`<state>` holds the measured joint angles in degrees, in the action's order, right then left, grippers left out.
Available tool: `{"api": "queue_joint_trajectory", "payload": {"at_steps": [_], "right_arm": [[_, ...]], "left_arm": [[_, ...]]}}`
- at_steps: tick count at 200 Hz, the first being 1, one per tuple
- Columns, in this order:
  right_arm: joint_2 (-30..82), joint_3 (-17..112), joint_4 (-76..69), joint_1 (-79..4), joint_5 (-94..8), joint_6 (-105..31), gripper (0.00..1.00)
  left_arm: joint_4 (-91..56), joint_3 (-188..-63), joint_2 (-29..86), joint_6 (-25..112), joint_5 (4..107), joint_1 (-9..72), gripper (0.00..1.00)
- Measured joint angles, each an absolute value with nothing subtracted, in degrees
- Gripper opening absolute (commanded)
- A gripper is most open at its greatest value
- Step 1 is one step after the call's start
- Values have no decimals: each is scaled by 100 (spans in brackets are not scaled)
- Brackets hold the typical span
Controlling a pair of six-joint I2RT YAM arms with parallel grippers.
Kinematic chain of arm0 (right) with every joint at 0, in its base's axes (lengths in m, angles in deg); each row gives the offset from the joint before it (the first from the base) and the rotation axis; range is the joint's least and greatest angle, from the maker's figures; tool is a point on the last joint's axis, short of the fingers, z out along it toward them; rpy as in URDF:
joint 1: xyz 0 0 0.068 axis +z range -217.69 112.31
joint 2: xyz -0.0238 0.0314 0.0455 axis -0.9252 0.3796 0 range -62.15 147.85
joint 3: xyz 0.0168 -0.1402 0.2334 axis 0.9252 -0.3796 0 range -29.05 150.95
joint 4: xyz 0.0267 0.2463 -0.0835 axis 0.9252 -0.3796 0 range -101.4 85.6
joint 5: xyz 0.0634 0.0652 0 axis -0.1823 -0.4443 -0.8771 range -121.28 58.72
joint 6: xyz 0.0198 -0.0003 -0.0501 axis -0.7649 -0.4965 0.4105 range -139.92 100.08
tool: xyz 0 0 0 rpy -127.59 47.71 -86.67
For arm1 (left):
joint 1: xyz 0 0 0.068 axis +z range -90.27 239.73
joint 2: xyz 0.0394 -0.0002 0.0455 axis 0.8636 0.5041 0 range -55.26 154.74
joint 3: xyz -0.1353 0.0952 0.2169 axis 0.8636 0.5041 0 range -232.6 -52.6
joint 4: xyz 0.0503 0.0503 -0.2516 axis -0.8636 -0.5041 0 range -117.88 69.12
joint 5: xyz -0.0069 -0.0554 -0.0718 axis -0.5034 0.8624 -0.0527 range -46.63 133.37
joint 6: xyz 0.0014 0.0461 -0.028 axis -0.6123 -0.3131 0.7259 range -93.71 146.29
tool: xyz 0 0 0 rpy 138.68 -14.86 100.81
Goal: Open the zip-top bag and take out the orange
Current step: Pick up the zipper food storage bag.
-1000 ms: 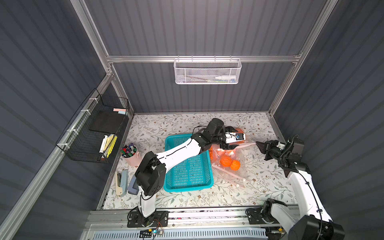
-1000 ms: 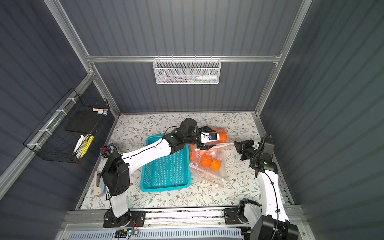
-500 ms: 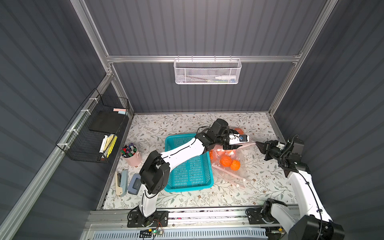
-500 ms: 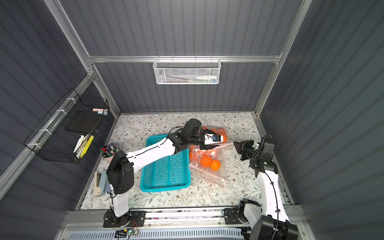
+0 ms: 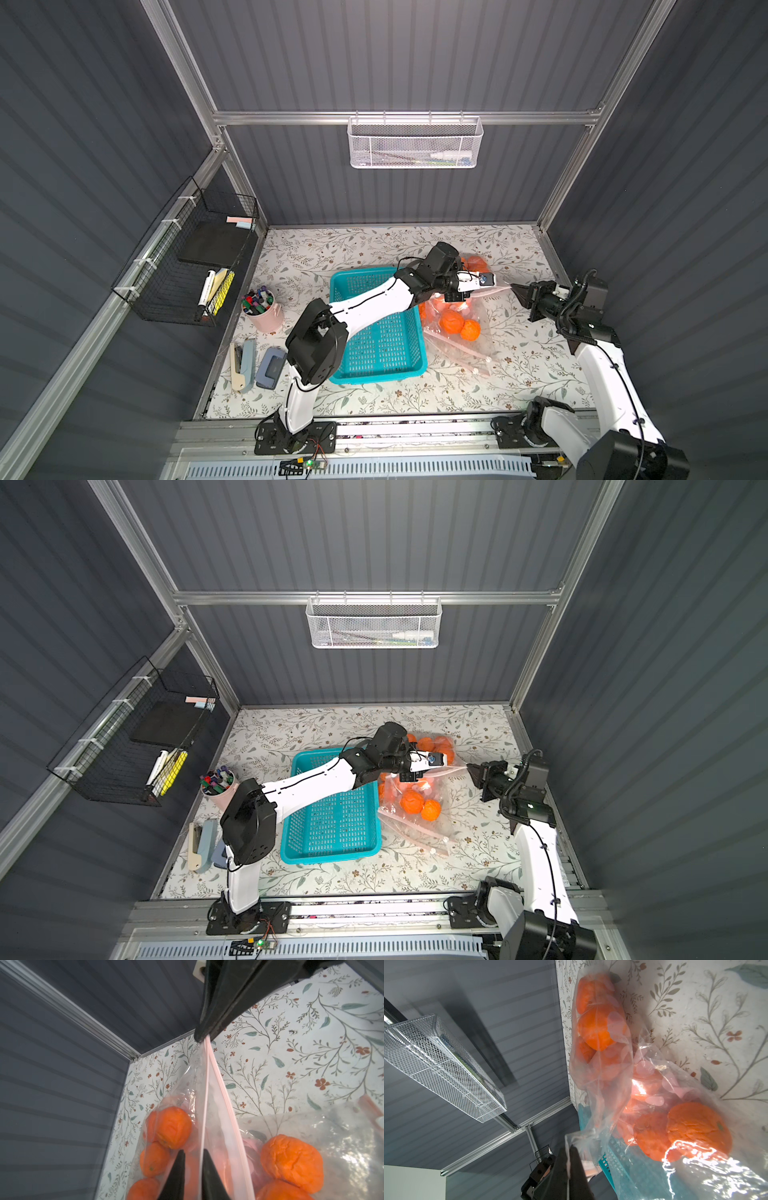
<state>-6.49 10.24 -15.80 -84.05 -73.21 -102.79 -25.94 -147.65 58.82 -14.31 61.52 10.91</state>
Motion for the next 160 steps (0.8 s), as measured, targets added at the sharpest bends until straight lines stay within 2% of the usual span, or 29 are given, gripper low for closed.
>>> {"api": "queue_joint_trajectory", "payload": {"at_steps": [10,17,22,29,40,53,110,160], "right_arm": [[-649,1024,-1582,-8405,-7321,-10253,9],[-649,1024,-1584,-8405,-7326,-10237,23],[-649,1024,-1584,-8405,-7336,-10165,37],[-649,1030,-1604,-8403,-7358,-10115,49],[-647,1061,-1656,-8403,-7376,-9909,60],[-643,1227,-1857,-8403,-7376,-9512,66],[-1384,2060,-2607,-8399,-6722,-7835,69],[-1733,2591,-2979,-8333,-6689,-7302,60]], "left_arm": [[-2574,-14765,5882,-1420,6111,1091,0],[-2561,-14765,5882,-1418,6093,1091,0],[-2557,-14765,5882,-1420,6084,1091,0],[-2537,-14756,5880,-1416,6082,1091,0],[-2467,-14710,5878,-1352,6089,1091,0],[-2345,-14590,5847,-1258,6097,1091,0],[-1831,-14695,5828,-758,5992,1161,0],[-1436,-17162,6630,-238,5479,1430,0]]}}
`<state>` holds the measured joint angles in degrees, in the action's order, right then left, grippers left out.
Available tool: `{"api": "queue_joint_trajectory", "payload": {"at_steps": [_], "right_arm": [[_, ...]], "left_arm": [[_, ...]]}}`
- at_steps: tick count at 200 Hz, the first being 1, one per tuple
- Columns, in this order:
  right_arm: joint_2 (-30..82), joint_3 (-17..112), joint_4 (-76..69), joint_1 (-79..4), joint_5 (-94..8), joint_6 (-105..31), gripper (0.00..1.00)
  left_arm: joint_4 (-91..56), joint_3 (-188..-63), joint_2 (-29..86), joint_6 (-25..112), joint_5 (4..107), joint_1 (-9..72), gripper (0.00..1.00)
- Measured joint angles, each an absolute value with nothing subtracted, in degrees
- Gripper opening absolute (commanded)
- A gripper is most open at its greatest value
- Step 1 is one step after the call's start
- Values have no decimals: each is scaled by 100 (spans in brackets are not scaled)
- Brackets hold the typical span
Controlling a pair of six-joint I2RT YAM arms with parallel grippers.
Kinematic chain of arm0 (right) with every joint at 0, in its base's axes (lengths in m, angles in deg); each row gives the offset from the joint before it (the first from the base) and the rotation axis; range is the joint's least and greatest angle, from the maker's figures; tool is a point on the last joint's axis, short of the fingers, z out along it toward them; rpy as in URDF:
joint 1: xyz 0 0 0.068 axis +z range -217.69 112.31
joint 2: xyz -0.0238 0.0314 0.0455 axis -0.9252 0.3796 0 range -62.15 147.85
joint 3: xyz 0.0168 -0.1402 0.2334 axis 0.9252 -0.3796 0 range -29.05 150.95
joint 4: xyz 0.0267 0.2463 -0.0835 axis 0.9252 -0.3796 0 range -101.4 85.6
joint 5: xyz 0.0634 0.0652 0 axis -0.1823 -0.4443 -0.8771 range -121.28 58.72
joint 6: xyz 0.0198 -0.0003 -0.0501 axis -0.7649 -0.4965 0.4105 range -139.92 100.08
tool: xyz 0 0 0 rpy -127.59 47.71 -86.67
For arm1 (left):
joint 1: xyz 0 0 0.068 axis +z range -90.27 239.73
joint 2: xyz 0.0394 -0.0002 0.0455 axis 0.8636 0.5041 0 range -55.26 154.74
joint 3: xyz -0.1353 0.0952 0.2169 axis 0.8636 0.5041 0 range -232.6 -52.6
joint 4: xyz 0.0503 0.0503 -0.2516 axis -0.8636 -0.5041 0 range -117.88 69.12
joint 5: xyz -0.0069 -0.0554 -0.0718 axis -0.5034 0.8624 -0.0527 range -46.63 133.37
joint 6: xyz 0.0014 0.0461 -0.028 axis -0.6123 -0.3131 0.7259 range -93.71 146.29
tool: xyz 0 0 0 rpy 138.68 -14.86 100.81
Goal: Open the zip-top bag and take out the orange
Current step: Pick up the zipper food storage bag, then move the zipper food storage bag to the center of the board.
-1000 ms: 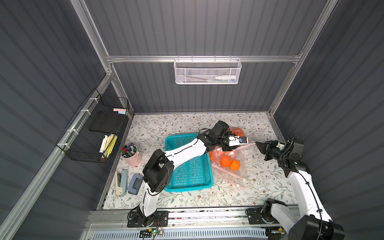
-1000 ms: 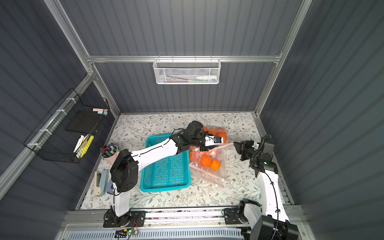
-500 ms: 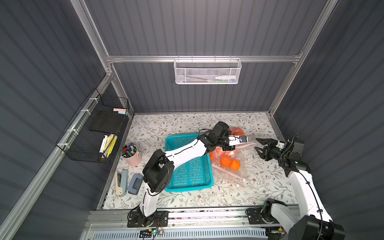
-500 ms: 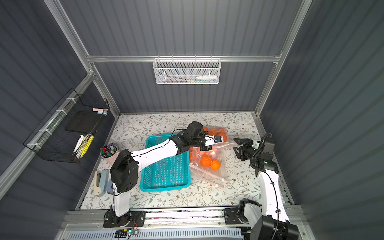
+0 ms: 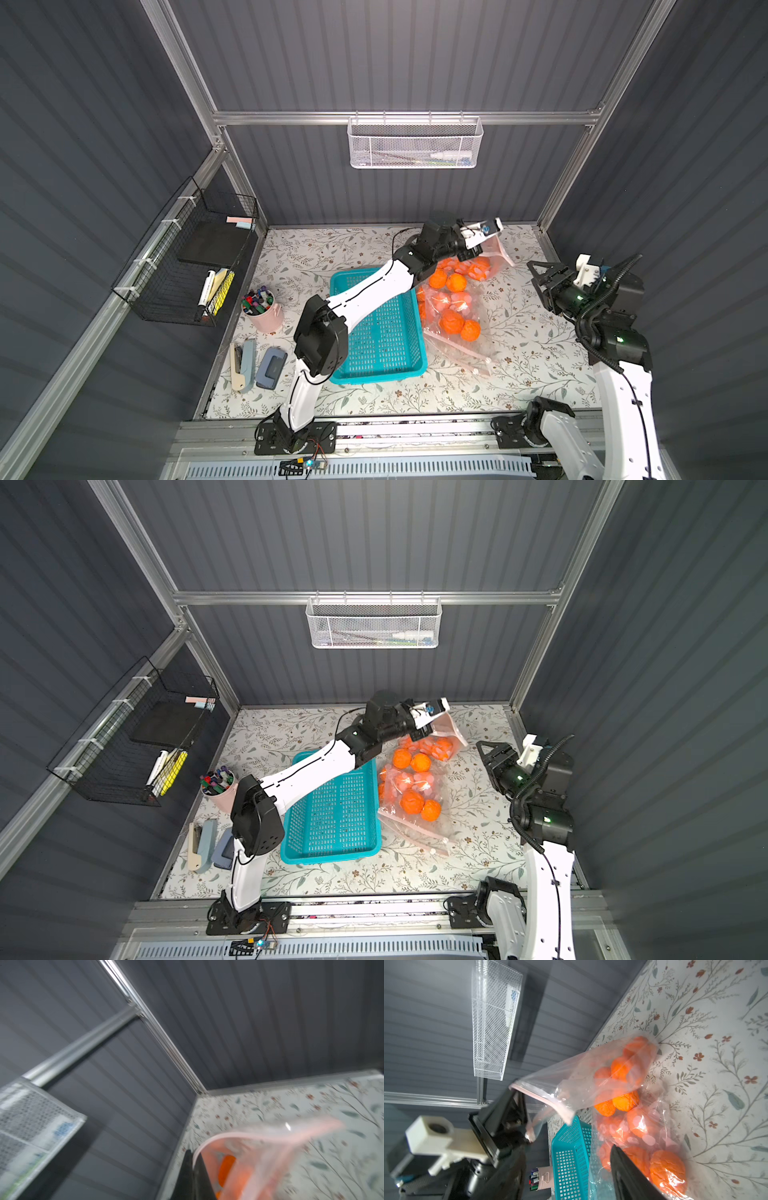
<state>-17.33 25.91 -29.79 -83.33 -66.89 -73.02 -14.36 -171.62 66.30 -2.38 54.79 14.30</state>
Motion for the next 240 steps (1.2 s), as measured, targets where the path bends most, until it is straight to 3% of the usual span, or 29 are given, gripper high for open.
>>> {"api": "queue_joint_trajectory", "payload": {"at_steps": [52,117,162,240], "right_arm": [[-2673,2327,-3403,-7647,-6683,-6703,49],[-2833,668,-3709,-6489,-6711,-6578,45],[-1537,263,-2944,-4906,-6416,-6854,36],[1755,410,-854,-4242,-6082,-7378,29]], "left_arm": [[-970,-19077,7546,-6,5363,1640,0],[-660,-18469,6722,-58,5455,1655,0],[-725,-17746,5375,-697,5363,1657,0],[-1084,-16531,3957,-1433,5114,1668,0]]}}
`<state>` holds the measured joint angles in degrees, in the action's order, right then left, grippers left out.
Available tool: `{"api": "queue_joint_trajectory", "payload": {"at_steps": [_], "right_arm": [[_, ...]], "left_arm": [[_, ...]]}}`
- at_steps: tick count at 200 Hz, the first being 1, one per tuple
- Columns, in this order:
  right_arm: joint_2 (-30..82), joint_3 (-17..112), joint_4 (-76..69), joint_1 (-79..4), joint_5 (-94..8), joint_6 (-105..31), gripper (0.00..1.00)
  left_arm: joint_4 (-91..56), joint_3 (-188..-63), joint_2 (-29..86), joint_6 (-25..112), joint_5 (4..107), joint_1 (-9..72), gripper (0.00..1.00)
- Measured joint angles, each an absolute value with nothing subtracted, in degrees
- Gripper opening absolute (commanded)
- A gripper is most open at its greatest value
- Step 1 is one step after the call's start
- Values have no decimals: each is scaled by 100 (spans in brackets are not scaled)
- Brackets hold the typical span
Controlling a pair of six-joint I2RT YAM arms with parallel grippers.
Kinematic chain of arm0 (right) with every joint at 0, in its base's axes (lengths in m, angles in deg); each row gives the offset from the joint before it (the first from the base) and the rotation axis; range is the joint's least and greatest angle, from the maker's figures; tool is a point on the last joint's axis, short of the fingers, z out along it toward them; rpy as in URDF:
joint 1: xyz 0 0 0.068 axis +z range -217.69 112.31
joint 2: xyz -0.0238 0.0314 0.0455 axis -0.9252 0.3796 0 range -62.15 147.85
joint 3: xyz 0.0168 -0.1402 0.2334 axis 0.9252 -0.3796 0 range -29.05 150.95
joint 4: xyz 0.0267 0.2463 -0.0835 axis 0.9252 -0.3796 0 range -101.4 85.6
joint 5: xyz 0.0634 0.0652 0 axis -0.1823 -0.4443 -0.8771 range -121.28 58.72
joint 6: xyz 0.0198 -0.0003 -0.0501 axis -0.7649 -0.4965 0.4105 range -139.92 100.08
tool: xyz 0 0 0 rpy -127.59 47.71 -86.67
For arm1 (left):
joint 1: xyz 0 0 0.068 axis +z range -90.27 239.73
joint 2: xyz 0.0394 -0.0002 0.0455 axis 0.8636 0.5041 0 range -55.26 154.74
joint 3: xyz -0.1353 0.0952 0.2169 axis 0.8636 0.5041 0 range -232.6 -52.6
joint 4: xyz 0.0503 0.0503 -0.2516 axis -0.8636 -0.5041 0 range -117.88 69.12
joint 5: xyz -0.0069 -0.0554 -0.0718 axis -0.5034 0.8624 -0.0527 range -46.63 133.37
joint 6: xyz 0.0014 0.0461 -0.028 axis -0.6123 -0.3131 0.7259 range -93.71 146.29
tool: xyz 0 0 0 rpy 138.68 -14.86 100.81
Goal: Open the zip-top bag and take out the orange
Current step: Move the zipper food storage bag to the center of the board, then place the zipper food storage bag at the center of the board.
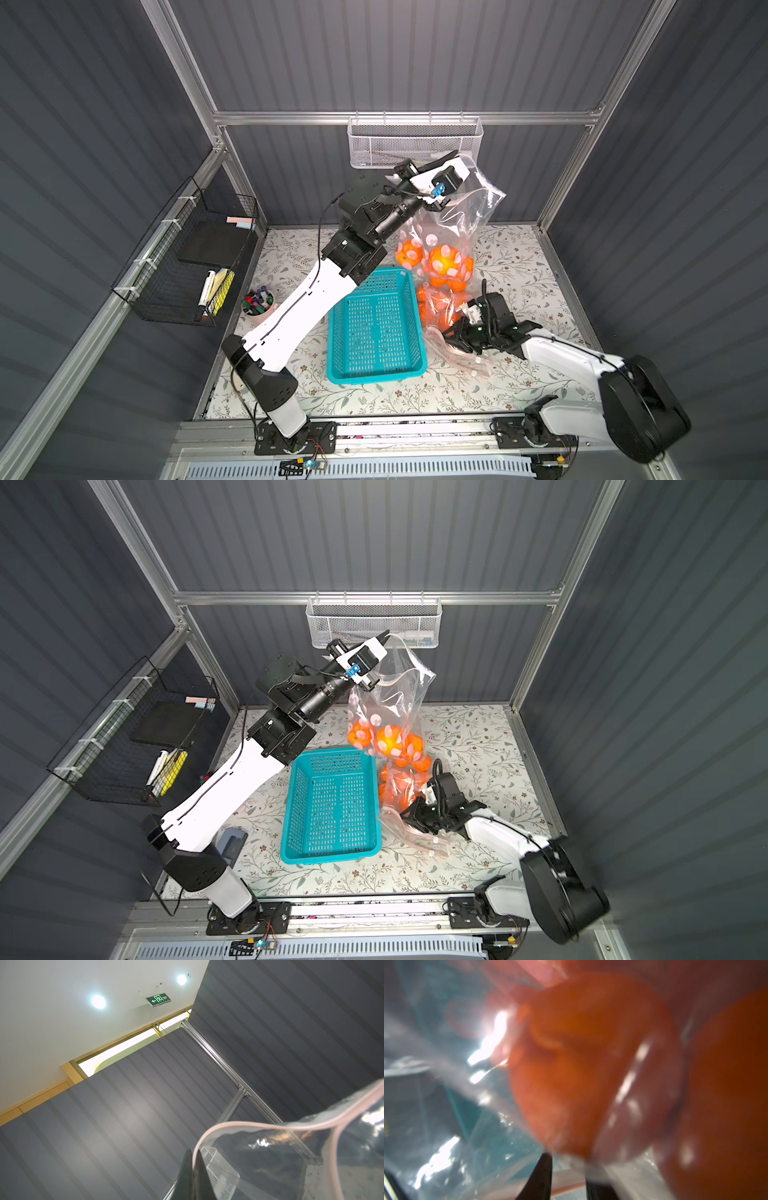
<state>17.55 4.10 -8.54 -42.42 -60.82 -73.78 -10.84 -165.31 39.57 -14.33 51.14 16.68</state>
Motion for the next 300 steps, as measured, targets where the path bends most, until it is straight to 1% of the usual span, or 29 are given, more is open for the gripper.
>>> {"api": "queue_joint_trajectory", "payload": {"at_steps": [23,46,83,115,135,147,164,173,197,235,268,300], "right_arm": [[2743,1050,-732,-4253,-5885,-7291,29],[3396,1708,-673,-4377,-5763,-7204,28],[4293,2827,-815,-4972,-5656,-6981,28],[4802,3511,-904,-5514,-5723,-6847,29],[4894,3664,-946,-5752,-5822,-6738,33],[4863,3662,-981,-5866,-5925,-6694,38],[4675,3583,-1027,-6065,-6112,-6723,51],[4481,3500,-1049,-6239,-6246,-6675,53],[3790,3404,-1315,-6926,-6416,-6629,54],[2664,3395,-1923,-7938,-6355,-6417,53],[2116,3395,-2377,-8222,-6294,-6294,52],[1689,3395,-2736,-8228,-6298,-6270,51]], "left_arm": [[-1193,-16417,3852,-1466,5107,1668,0],[-1309,-16343,3782,-1470,5096,1666,0],[-1508,-16338,3756,-1462,5077,1668,0],[-1613,-16172,3769,-1346,5125,1668,0],[-1689,-16124,3872,-1197,5241,1668,0],[-1691,-16091,3985,-1088,5328,1668,0],[-1691,-16094,4269,-952,5477,1672,0],[-1711,-16142,4479,-889,5516,1672,0],[-1836,-16441,5235,-648,5676,1672,0],[-1820,-16509,5898,-356,5767,1672,0],[-1884,-17315,6431,-248,5571,1666,0],[-1816,-17374,6300,-41,5354,1583,0]]}}
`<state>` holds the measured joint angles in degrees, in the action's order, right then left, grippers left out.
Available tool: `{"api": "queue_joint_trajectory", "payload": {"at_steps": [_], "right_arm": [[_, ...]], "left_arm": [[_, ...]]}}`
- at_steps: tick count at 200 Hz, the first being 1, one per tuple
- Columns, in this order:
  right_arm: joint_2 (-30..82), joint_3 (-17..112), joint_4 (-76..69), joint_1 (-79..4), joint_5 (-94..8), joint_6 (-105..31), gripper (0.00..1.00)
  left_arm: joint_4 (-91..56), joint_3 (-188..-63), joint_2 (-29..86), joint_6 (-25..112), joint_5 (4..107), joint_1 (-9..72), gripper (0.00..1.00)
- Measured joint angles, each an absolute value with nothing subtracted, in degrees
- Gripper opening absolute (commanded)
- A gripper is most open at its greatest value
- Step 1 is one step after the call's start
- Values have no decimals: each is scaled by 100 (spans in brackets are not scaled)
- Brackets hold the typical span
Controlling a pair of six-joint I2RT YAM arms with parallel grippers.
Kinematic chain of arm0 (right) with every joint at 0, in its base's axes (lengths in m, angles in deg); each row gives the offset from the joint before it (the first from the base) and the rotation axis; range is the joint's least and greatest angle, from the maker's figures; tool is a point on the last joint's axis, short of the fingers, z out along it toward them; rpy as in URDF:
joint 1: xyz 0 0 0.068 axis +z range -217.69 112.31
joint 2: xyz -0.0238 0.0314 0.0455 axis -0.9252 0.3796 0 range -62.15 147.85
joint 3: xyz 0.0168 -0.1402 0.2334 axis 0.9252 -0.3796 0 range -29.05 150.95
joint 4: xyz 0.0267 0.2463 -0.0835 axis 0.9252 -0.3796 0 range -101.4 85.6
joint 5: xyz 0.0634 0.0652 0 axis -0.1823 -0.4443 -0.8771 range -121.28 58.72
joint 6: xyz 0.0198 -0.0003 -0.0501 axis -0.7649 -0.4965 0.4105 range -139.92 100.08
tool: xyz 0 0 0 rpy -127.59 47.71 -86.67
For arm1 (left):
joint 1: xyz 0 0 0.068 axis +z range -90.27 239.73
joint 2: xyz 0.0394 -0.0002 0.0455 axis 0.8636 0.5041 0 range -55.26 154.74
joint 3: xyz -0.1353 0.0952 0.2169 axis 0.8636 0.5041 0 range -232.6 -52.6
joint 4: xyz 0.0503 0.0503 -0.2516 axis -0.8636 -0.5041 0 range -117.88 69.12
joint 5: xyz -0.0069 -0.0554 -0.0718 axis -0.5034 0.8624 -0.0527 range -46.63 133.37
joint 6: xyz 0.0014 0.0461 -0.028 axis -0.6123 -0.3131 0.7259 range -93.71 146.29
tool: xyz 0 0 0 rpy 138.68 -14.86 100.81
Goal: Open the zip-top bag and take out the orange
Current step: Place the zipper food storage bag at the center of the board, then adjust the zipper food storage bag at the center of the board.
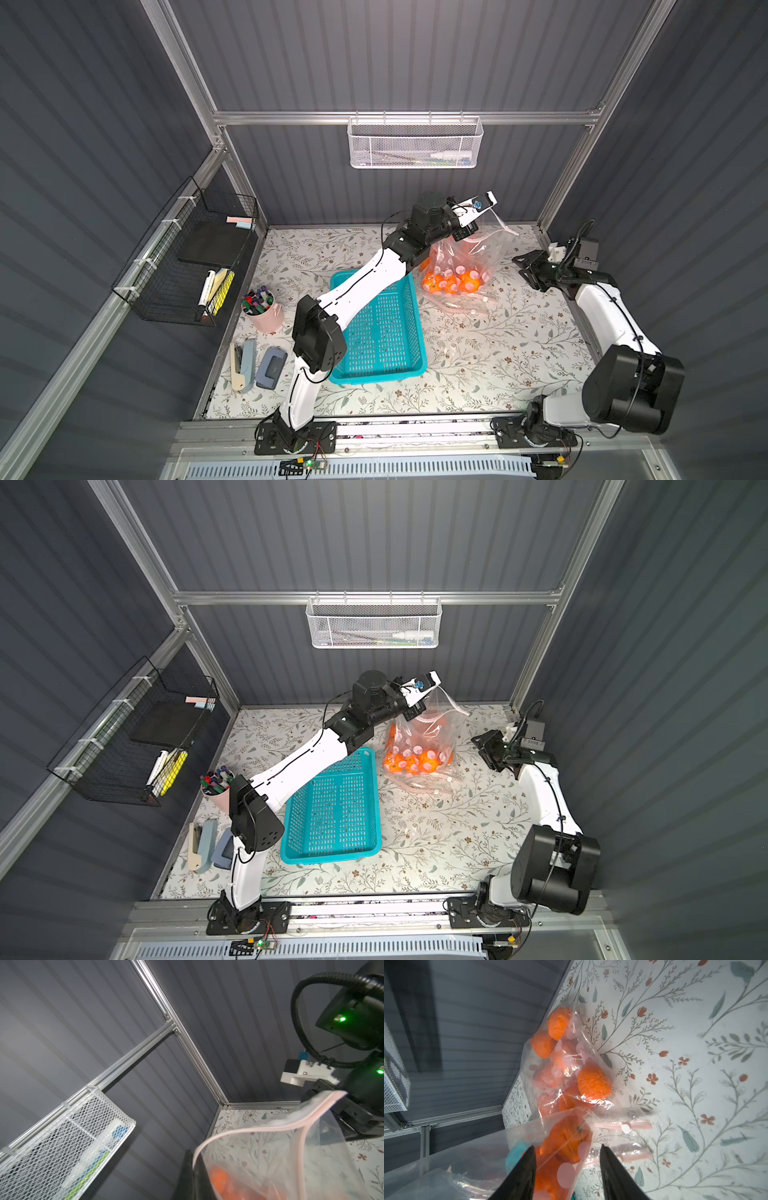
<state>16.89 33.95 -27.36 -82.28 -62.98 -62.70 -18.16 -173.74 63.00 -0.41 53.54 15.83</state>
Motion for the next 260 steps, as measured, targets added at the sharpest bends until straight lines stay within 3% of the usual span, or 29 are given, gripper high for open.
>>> {"api": "queue_joint_trajectory", "payload": {"at_steps": [47,95,141,157,181,260], "right_arm": [[441,3201,-3245,-8228,-6298,-6224,51],[-1235,2832,-4511,-8193,-6117,-5888,47],[-2520,2775,-5632,-7863,-6045,-5372,24],[-2584,2674,-5676,-7675,-6237,-5282,17],[-2476,2292,-5422,-7398,-6550,-5409,14],[-1021,2224,-4299,-6639,-6084,-5639,13]], "left_arm": [[-1138,-15149,5242,713,5278,866,0],[-1175,-14336,5638,2245,5715,446,0],[-1811,-14640,5843,3235,6054,553,0],[-1980,-14797,5843,3489,6253,562,0],[-2104,-14966,5843,3784,6583,562,0],[-2498,-15495,5863,4564,7278,562,0]]}}
